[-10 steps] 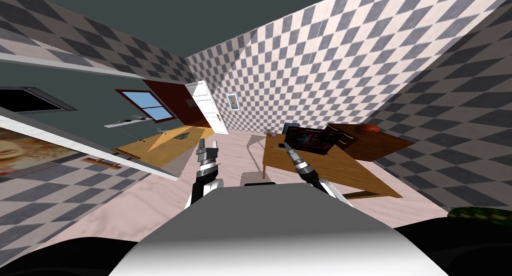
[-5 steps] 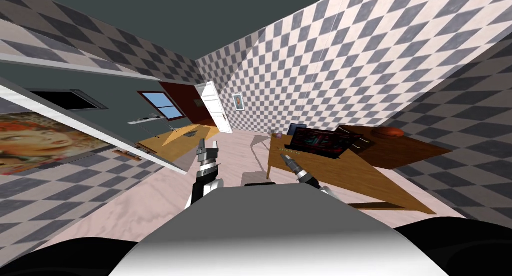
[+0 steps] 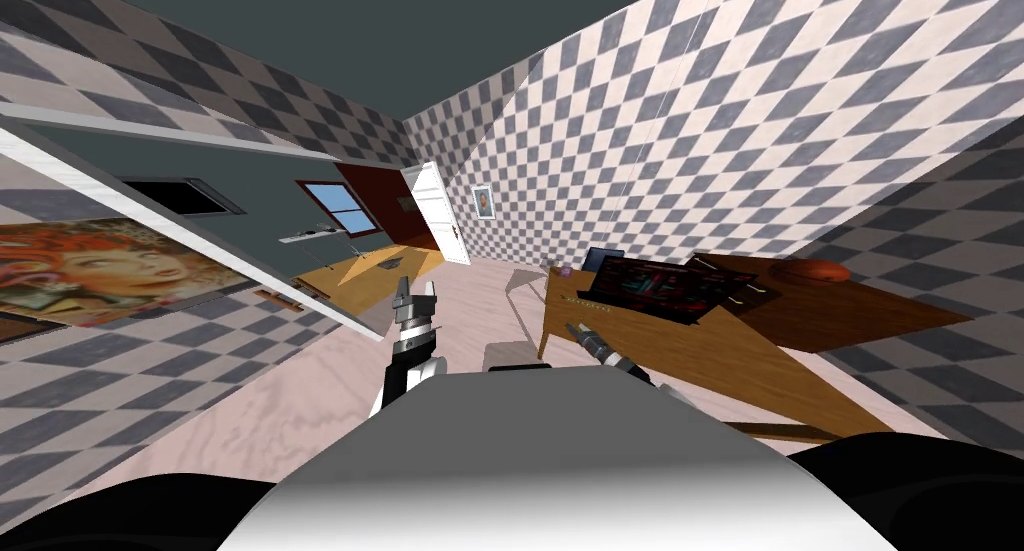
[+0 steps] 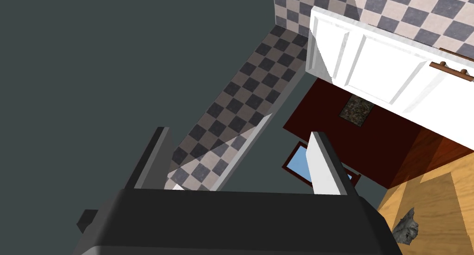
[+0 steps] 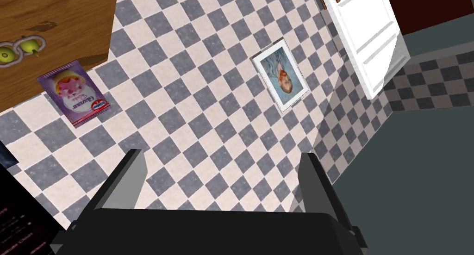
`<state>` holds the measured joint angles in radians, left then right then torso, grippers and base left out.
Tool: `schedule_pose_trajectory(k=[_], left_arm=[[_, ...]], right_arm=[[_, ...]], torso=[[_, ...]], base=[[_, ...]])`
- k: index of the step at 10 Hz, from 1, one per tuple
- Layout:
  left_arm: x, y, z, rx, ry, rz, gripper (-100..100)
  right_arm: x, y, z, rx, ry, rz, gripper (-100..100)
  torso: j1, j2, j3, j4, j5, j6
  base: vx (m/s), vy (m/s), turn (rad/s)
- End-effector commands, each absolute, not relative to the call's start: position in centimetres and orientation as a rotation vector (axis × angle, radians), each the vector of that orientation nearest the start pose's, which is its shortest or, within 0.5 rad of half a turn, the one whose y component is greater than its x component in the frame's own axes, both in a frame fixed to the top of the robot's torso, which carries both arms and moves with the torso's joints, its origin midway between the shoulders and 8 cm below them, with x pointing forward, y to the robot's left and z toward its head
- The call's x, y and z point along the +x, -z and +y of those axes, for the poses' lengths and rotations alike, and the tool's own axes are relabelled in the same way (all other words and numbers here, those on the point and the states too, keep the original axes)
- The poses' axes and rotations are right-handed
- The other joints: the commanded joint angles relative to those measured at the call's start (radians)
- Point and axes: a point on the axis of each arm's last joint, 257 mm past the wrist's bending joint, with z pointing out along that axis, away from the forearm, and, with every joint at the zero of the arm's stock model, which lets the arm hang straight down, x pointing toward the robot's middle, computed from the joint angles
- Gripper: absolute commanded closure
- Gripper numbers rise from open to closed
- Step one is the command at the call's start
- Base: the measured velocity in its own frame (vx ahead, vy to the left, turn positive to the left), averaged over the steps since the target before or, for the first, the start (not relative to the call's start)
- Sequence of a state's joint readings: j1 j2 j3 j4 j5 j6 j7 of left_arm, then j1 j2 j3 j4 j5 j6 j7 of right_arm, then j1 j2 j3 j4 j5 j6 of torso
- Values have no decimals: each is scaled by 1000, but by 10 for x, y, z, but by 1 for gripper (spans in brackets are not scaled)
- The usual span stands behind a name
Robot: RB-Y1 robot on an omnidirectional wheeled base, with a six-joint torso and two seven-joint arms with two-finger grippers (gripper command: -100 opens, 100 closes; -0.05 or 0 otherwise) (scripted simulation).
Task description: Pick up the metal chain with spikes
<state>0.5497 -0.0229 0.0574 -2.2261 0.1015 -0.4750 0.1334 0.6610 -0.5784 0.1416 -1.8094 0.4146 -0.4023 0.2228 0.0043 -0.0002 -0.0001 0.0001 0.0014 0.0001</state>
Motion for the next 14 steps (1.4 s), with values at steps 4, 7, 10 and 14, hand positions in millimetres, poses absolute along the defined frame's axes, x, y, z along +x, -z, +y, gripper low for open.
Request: schedule_pose_trajectory(k=[4,7,10,14], left_arm=[[345,20,323,-882,1377,555,0],[345,20,323,-881,1377,555,0],[345,20,323,-882,1377,555,0],[345,20,323,-882,1377,555,0]], right_arm=[[269,385,-310,28,-465,2038,-100],[244,417,-334,-48,-373,2138,-100],[217,445,-362,-126,-278,2236,-100],[174,479,-407,-304,-124,2371,-100]], torso=[[-2,0,0,0,-1,0],[-3,1,0,0,-1,0],[0,-1,0,0,0,0],[-3,-1,-1,0,-1,0]], base=[[24,62,101],[22,39,82],[33,61,117],[35,32,106]])
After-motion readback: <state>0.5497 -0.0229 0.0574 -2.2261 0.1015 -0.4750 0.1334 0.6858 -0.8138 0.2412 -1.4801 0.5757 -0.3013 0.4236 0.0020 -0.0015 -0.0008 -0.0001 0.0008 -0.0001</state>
